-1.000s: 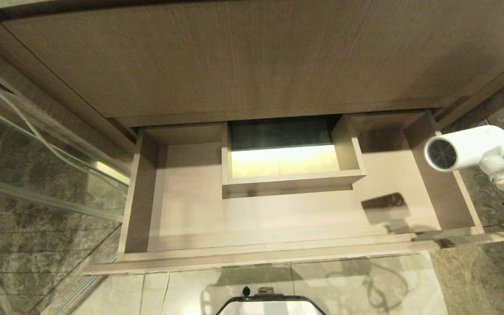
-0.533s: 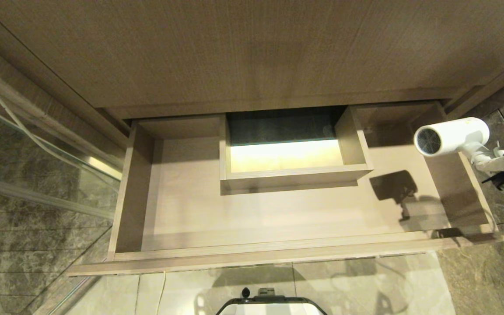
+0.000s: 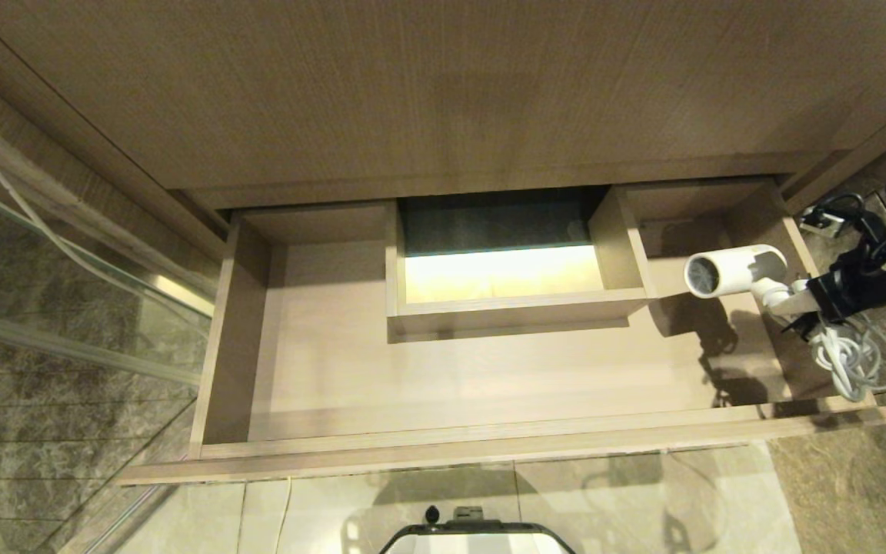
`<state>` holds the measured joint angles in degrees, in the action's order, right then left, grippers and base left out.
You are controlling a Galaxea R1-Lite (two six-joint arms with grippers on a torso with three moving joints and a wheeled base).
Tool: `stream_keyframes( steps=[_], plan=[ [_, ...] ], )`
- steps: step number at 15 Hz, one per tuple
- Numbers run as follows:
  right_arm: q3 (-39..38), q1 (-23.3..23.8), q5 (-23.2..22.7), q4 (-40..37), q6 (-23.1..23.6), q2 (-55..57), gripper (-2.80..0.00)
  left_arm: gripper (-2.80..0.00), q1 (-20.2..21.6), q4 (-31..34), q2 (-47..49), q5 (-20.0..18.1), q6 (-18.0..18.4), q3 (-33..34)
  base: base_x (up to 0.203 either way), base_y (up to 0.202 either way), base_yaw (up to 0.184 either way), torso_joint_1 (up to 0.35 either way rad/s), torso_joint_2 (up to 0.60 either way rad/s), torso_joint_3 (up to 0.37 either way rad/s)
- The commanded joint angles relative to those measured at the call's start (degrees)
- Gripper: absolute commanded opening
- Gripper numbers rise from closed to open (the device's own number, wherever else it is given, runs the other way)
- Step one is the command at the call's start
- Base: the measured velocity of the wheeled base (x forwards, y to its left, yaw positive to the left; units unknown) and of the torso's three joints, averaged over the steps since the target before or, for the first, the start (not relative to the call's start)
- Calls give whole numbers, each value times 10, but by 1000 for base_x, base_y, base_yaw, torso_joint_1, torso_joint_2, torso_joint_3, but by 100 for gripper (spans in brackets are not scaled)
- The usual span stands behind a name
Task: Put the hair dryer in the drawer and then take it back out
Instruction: Put it into the drawer, then close the drawer
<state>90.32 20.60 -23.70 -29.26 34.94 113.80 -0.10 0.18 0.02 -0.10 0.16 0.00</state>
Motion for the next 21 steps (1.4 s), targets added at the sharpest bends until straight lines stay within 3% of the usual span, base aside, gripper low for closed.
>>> stream_keyframes(
  steps=[1, 7, 8, 13, 17, 18, 21],
  plan=[
    [46, -14, -1, 16, 1, 102, -280, -280, 0, 0, 0, 0, 0, 0, 0, 0, 0, 0, 0, 0],
    [142, -55, -1, 164, -15, 247, -280, -280, 0, 0, 0, 0, 0, 0, 0, 0, 0, 0, 0, 0],
    [151, -57, -1, 175, -13, 253, 0, -280, 0, 0, 0, 0, 0, 1, 0, 0, 0, 0, 0, 0],
    [141, -53, -1, 166, -18, 189, 0, -280, 0, 0, 0, 0, 0, 1, 0, 0, 0, 0, 0, 0],
    [61, -39, -3, 136, -64, 24, 0, -280, 0, 0, 0, 0, 0, 1, 0, 0, 0, 0, 0, 0],
    [32, -37, -2, 128, -82, -25, -280, -280, 0, 0, 0, 0, 0, 0, 0, 0, 0, 0, 0, 0],
    [-100, -26, -1, 100, -98, -161, -280, -280, 0, 0, 0, 0, 0, 0, 0, 0, 0, 0, 0, 0]
  ],
)
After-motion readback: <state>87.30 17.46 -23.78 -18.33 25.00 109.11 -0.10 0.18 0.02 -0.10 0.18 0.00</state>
